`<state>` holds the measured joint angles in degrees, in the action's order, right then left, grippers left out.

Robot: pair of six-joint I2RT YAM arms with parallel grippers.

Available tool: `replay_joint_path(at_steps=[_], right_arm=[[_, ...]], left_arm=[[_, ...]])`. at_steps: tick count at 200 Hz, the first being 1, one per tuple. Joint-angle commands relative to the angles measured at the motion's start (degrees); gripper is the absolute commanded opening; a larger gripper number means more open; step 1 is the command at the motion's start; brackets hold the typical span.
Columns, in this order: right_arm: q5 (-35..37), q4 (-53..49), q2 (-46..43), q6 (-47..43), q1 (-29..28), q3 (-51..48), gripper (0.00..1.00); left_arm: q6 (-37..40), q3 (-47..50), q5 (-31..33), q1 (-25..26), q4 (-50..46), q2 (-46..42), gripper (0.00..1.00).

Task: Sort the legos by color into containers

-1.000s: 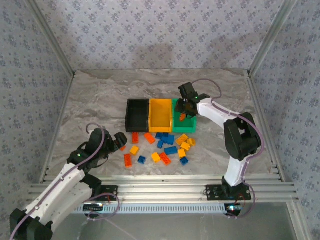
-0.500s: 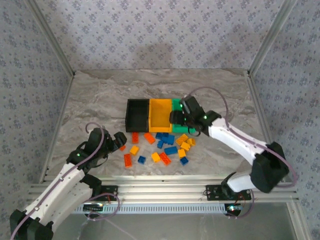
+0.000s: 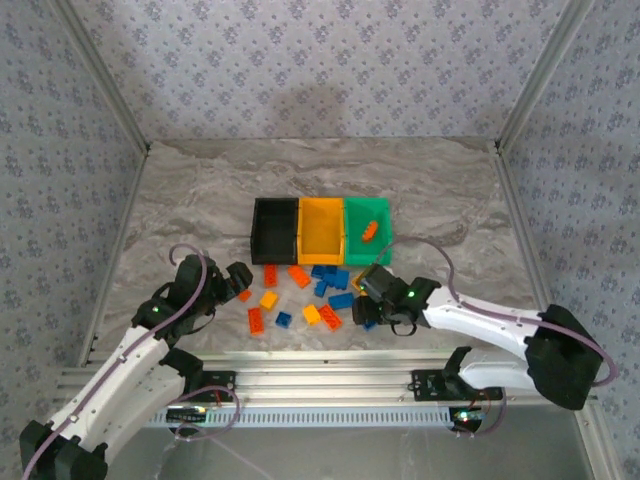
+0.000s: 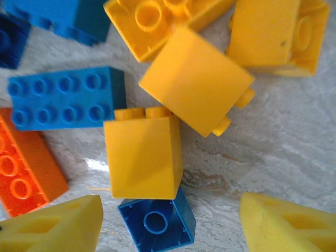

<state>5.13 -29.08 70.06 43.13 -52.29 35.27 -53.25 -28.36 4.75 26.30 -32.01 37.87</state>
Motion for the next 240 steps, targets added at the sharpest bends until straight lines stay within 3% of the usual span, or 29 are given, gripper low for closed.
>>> replay_joint_path(at_steps=[1,35,96,141,183,209,240], right_arm=[[0.03,2.92,3.03,0.84,-0.88,-0.47,0.69],[0.5,4.55,6.88,-0.08,-1.12,-0.36,0.66],[-1.41,2.76,7.36,-0.37,-2.7,-0.12,0.5],[-3.4,-1.3,0.62,1.13,-4.86,1.78,0.38],[-4.45,-8.59,-5.14,-1.74,-4.2,12.01,0.37],[-5.73,-6.25,0.84,-6.61,1.15,22.94,0.37],[-5.15,-2.63,15.85,-11.63,7.32,37.15,0.38]], left_arm=[[-0.45,0.84,-0.18,-0.59,0.69,-0.69,1.0],[-0.38,1.07,-0.52,-0.96,1.07,-0.43,1.0],[-0.38,1.68,-1.06,-1.78,1.53,-0.29,1.0],[-0.19,1.78,-1.72,-2.14,2.17,0.41,1.0],[-0.01,1.46,-2.27,-2.45,2.61,0.89,1.0],[0.03,1.38,-2.94,-2.49,2.58,0.99,1.0],[0.37,0.73,-4.7,-2.69,1.52,0.89,1.0]])
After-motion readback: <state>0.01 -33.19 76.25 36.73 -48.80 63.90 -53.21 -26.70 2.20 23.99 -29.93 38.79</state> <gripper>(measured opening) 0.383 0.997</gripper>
